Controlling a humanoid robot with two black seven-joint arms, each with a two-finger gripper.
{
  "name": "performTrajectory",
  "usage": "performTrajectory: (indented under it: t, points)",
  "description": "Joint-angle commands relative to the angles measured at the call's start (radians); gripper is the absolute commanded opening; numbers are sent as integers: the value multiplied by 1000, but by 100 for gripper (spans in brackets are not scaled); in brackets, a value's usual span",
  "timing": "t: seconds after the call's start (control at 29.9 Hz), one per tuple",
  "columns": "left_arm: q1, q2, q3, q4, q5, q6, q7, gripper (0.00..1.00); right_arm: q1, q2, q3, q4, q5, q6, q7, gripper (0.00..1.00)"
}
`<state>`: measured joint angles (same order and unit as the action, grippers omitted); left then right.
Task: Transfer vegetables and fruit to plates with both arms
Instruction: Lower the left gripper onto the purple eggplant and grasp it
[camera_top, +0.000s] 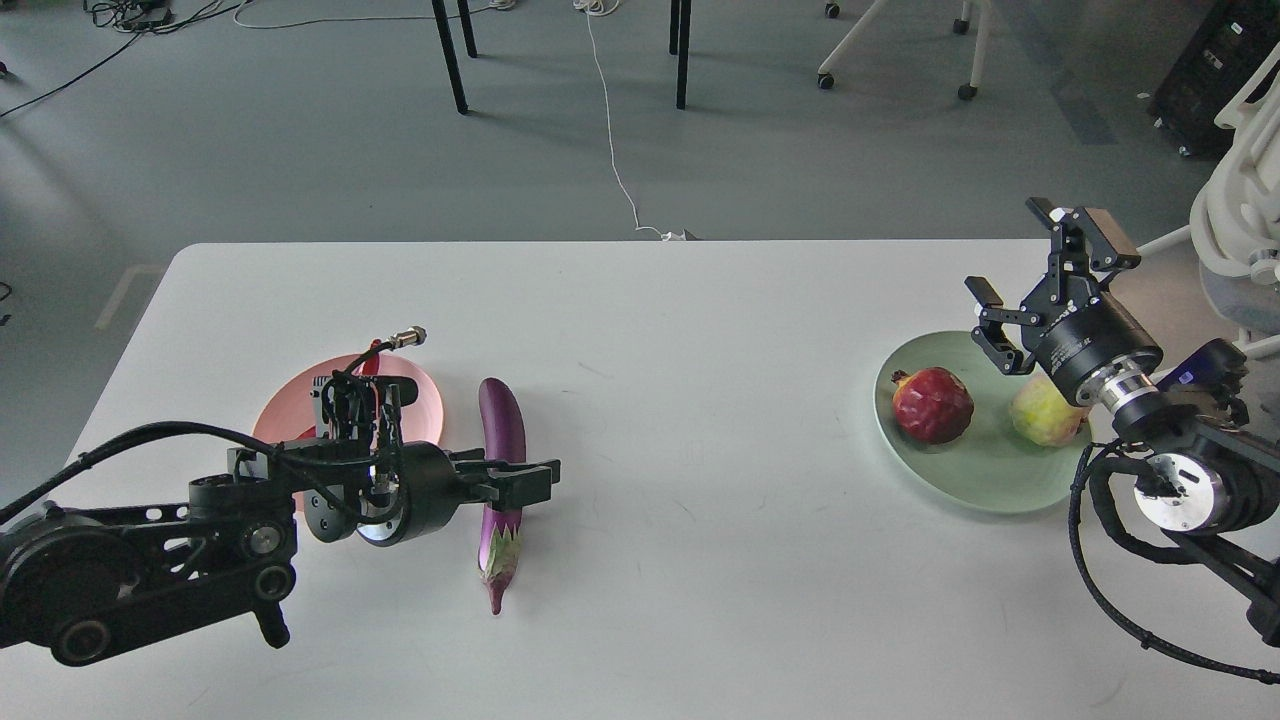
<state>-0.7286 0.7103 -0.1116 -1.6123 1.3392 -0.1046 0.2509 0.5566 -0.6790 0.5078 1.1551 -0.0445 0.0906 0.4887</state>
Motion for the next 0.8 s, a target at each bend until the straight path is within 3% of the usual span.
performTrajectory:
  t: [0.0, 0.77]
  points:
    - [21, 5, 0, 6, 0, 0, -2, 100, -3, -1, 0, 2, 0, 0, 0, 98]
    - [43, -8, -2, 71, -5, -1, -12, 99, -7, -2, 0, 3, 0, 0, 0, 98]
